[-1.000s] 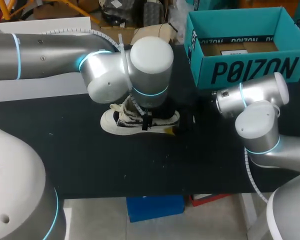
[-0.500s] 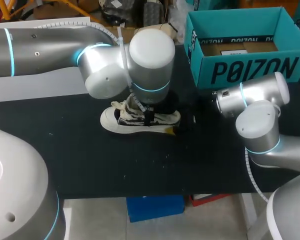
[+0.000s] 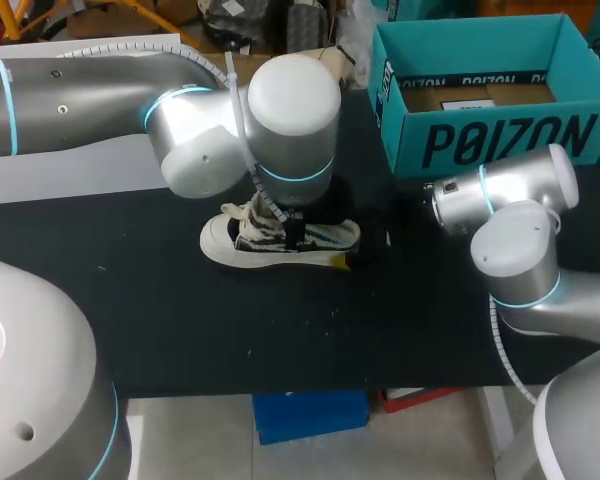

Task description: Take the shoe out of the shoebox, open the shoe tongue, remove and reinsert the insole, then place the shoe into the shoebox

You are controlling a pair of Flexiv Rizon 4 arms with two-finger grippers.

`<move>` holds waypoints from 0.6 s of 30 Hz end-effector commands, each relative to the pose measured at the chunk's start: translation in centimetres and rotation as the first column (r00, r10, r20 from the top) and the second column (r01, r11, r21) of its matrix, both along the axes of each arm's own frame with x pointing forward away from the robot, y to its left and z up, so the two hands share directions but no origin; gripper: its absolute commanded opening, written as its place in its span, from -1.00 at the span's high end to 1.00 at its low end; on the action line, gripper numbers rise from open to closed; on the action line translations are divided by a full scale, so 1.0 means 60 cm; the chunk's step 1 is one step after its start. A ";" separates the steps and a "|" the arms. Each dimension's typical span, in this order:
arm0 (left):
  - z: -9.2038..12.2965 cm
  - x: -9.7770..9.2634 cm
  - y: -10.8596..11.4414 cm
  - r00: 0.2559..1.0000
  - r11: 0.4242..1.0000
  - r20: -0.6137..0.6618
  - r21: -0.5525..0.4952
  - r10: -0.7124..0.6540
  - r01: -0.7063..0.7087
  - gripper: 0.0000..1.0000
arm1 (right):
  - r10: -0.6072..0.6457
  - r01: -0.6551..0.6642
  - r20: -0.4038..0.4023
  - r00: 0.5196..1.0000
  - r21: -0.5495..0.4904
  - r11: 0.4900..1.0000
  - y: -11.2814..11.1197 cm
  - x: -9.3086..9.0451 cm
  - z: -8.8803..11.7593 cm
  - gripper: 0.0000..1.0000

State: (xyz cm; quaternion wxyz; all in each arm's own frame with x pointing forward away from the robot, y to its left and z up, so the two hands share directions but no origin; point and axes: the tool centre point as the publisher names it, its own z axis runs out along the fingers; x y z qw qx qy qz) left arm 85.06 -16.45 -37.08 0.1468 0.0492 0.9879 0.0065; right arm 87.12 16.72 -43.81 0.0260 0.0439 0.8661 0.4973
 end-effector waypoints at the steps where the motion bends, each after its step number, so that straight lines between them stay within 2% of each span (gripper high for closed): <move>1: 0.012 -0.009 0.010 1.000 1.000 0.008 -0.011 -0.004 0.004 1.00 | -0.002 0.002 -0.002 1.000 -0.002 1.000 0.003 0.004 -0.006 1.00; 7: 0.015 -0.011 0.013 1.000 1.000 0.014 -0.016 0.000 0.000 1.00 | -0.002 0.002 -0.002 1.000 -0.002 1.000 0.003 0.004 -0.006 1.00; 14: -0.010 -0.002 0.012 1.000 0.999 0.007 -0.044 0.000 0.000 1.00 | -0.002 0.002 -0.002 1.000 -0.002 1.000 0.003 0.004 -0.006 1.00; 17: -0.019 0.000 0.011 0.998 0.995 0.028 -0.076 -0.059 0.061 1.00 | -0.002 0.002 -0.002 1.000 -0.002 1.000 0.003 0.004 -0.006 1.00; 18: -0.022 0.001 0.010 0.996 0.992 0.030 -0.090 -0.080 0.082 0.63 | -0.002 0.002 -0.002 1.000 -0.002 1.000 0.003 0.004 -0.006 1.00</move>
